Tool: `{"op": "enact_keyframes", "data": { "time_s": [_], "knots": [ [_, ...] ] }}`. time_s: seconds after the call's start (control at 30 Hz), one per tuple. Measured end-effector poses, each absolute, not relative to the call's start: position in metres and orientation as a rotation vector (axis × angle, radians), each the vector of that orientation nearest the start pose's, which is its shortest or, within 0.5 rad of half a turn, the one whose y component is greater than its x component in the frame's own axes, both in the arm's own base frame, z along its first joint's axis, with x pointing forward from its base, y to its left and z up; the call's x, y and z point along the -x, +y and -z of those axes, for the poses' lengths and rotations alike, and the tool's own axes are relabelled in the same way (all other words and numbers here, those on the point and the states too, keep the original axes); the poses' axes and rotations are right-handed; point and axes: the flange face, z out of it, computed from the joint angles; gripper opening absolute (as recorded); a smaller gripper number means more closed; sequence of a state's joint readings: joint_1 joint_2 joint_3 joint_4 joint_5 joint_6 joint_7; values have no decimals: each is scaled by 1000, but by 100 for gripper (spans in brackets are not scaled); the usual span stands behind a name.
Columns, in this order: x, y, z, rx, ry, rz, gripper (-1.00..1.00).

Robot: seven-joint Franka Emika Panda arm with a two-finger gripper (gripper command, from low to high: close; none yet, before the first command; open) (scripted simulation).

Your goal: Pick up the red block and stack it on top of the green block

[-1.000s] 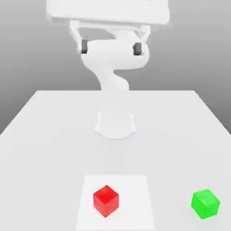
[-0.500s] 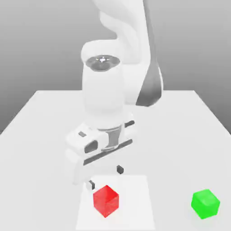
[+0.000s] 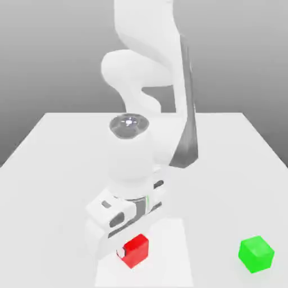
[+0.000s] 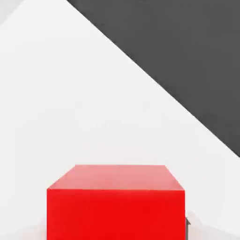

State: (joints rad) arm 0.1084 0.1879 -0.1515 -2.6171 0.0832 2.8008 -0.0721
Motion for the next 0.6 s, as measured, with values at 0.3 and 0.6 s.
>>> {"op": "enact_keyframes", "data": {
  "time_s": [0.3, 0.6],
  "knots": [
    [-444, 156, -233, 3133, -225, -5, -100],
    [-428, 245, -187, 3121, -363, -2, 100]
  ]
}}
